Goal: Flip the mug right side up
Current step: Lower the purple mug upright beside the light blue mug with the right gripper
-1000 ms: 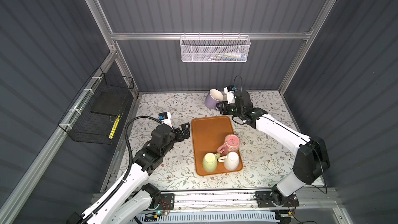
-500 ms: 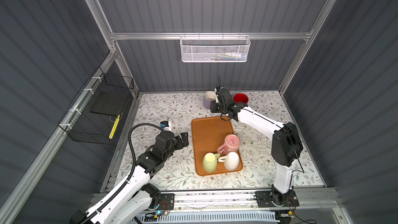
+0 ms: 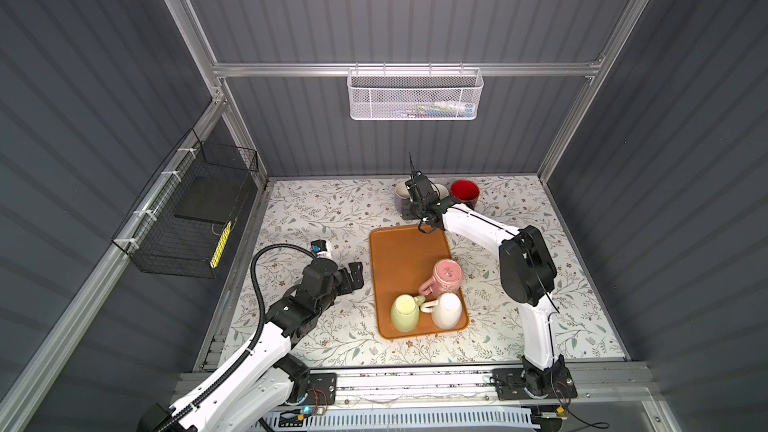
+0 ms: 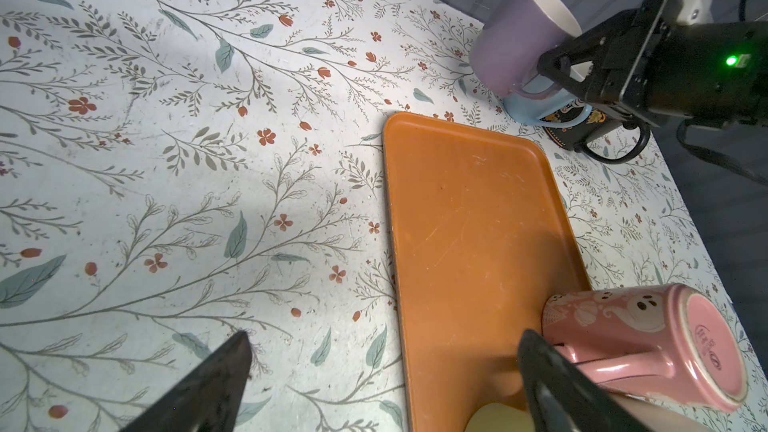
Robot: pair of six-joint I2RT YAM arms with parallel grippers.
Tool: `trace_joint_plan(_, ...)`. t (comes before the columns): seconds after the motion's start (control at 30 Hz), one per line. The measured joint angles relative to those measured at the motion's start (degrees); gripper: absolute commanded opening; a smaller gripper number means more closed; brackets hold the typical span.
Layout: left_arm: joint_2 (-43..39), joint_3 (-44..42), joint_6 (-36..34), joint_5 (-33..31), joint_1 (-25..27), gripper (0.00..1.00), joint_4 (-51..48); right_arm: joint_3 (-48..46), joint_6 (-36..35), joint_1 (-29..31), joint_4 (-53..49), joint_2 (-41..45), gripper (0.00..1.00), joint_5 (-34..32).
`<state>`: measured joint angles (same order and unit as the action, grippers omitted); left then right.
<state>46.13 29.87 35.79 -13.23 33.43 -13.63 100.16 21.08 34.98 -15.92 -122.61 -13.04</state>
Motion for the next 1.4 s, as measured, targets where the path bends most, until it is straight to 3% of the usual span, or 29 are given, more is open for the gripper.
trace_joint_plan(1.0, 2.51, -2.25, -0.2, 0.83, 0.0, 1.0, 3.43, 7.21, -0.13, -2.01, -4.76, -8.2, 0.0, -2.38)
trace_joint_plan(1.4, 2.51, -2.29, -0.17, 1.29, 0.0, 1.0, 3.39, 5.86, -0.17, -2.01, -3.17, -8.15, 0.27, -1.77)
